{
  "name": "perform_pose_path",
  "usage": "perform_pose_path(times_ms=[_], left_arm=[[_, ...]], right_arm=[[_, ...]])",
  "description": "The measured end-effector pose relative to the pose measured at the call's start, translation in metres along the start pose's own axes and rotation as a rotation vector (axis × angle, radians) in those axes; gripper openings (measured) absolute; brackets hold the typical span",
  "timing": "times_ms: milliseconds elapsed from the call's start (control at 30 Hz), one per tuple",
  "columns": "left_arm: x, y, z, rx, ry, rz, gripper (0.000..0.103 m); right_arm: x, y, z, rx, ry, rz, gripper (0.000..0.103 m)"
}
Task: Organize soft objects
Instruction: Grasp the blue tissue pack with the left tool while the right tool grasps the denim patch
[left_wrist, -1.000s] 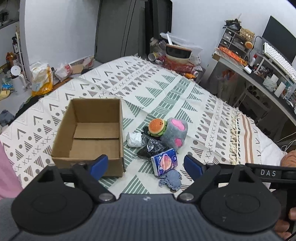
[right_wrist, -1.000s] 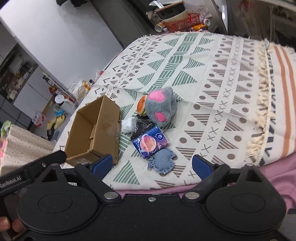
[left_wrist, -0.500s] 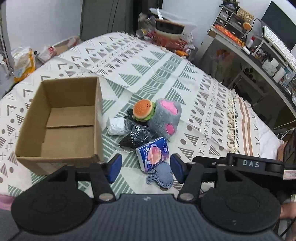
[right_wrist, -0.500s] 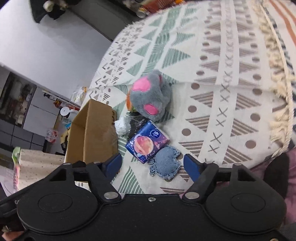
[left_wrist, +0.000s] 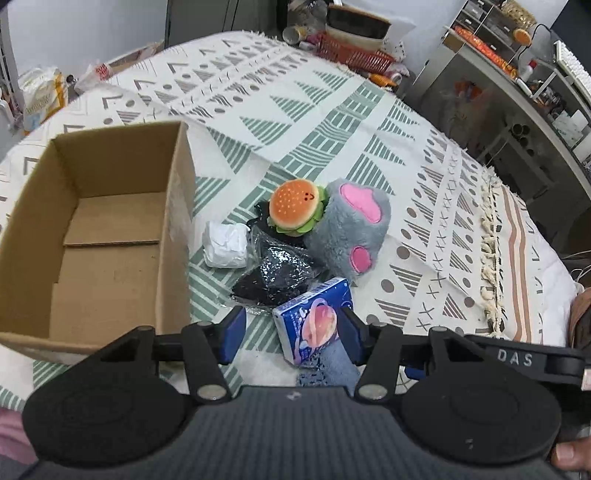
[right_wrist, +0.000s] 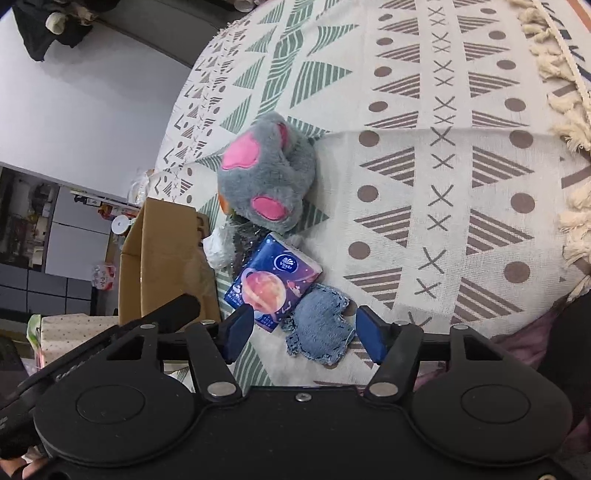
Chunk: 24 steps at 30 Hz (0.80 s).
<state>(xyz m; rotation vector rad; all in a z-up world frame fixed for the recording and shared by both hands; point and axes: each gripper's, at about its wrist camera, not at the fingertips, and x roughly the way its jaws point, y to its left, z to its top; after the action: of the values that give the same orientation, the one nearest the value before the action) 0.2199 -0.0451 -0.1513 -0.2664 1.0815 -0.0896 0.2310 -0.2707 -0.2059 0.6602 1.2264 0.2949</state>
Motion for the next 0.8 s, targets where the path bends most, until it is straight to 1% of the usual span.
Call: perform_pose_path(times_ms=[67, 233, 300, 433, 467, 533, 567, 600, 800], left_arm=[[0.01, -0.001, 0.002, -0.007, 0.021, -0.011, 0.053], [0.033, 0.003, 0.006, -0.041, 0.097, -0.005, 0.053], [0.039, 0.003, 0.006, -0.037, 0.109, -0.01, 0.053], [0.05, 0.006, 0.006, -0.049, 0.106, -0.016, 0.053], [0.053, 0.007, 0.006, -0.05, 0.104, -0.019, 0.051], [0.058, 0.008, 0.006, -0.057, 0.111, -0.027, 0.042], [0.061, 0.01, 0.006, -0.069, 0.11, -0.035, 0.04], [0.062, 0.012, 0.006, -0.078, 0.105, -0.043, 0.035], [0.058, 0.01, 0.006, -0.078, 0.084, -0.043, 0.027]], right_arm=[[0.002, -0.001, 0.0, 0.002, 0.005, 0.001, 0.06], [0.011, -0.002, 0.001, 0.008, 0.025, -0.016, 0.056], [0.016, -0.001, 0.001, -0.001, 0.034, -0.029, 0.055], [0.026, 0.003, 0.001, -0.014, 0.05, -0.051, 0.053], [0.027, 0.003, 0.002, -0.016, 0.05, -0.058, 0.053], [0.032, 0.003, 0.002, -0.018, 0.058, -0.075, 0.053], [0.034, 0.003, 0.002, -0.021, 0.061, -0.083, 0.053], [0.037, 0.004, 0.002, -0.026, 0.064, -0.093, 0.053], [0.046, 0.007, 0.001, -0.051, 0.07, -0.132, 0.053]])
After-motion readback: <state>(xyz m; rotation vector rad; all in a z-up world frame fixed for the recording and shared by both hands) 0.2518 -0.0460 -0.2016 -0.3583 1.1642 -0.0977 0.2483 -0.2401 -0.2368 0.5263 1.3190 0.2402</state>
